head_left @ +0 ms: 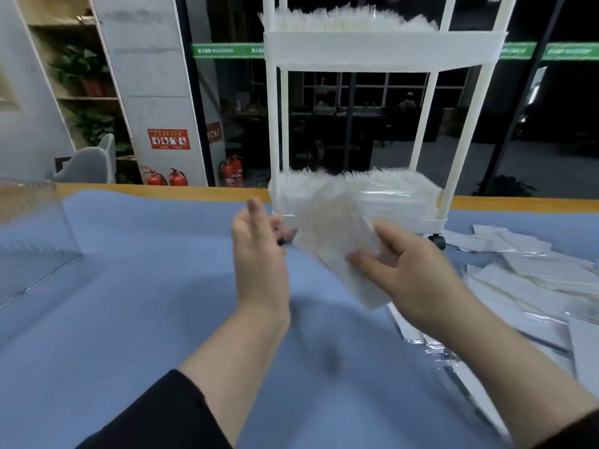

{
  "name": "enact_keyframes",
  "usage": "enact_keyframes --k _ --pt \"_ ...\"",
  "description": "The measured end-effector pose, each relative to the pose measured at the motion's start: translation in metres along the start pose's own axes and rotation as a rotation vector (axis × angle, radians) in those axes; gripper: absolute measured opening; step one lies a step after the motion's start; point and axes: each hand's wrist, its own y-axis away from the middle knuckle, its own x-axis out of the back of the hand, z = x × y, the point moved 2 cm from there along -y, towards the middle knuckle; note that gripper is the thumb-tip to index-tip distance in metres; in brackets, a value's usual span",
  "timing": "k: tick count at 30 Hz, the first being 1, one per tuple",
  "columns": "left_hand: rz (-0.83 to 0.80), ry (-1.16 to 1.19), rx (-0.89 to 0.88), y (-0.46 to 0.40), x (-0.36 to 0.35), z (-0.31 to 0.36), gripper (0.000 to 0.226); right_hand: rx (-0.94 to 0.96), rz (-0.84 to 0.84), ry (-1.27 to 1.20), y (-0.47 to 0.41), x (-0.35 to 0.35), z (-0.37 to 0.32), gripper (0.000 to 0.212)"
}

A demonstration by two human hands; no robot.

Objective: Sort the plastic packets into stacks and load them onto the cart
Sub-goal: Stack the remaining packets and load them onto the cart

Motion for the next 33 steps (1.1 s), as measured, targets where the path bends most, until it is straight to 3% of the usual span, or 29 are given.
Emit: enact_keyframes --k 3,6,10,13,16,19,23,25,28,30,33 --pt "-0.095 -0.047 -0.074 -0.003 0.006 0.004 0.07 0.068 -0.139 0.34 0.004 0.005 -0.008 0.02" --pt "-0.262 -0.304 0.069 0.004 -0.001 -0.013 0.065 0.029 -0.21 0.54 0.004 -0.005 -0.006 0.038" --pt "-0.214 -0.347 0.142 0.004 -0.002 -0.024 0.022 -0.091 -0.225 0.301 0.004 -0.006 0.016 0.049" --pt "-0.276 -0.318 0.178 0.008 -0.004 -0.026 0.026 -0.071 -0.206 0.179 0.005 -0.01 0.022 0.049" --pt "-0.323 -0.445 0.085 0.012 -0.007 -0.029 0.016 -0.044 -0.235 0.159 0.004 -0.01 0.019 0.046" --pt "-0.319 -0.452 0.111 0.007 -0.006 -0.032 0.013 -0.121 -0.316 0.167 0.004 -0.001 0.021 0.034" --pt "-0.442 -0.572 0.043 0.013 -0.012 -0.031 0.018 -0.095 -0.325 0.221 0.003 -0.005 0.017 0.02" --pt "-0.306 -0.411 0.035 0.009 -0.008 -0.025 0.023 -0.068 -0.19 0.17 -0.001 -0.002 0.019 0.018" --pt "-0.139 -0.104 0.238 0.003 -0.003 -0.029 0.043 -0.14 0.049 -0.237 -0.005 0.012 0.021 0.024" --pt "-0.252 0.0 0.431 0.009 -0.008 -0.036 0.039 -0.18 0.009 -0.393 -0.004 0.009 0.021 0.035" --pt "-0.457 0.145 0.535 0.019 -0.018 -0.039 0.04 -0.139 -0.086 -0.28 -0.003 -0.004 0.019 0.037"
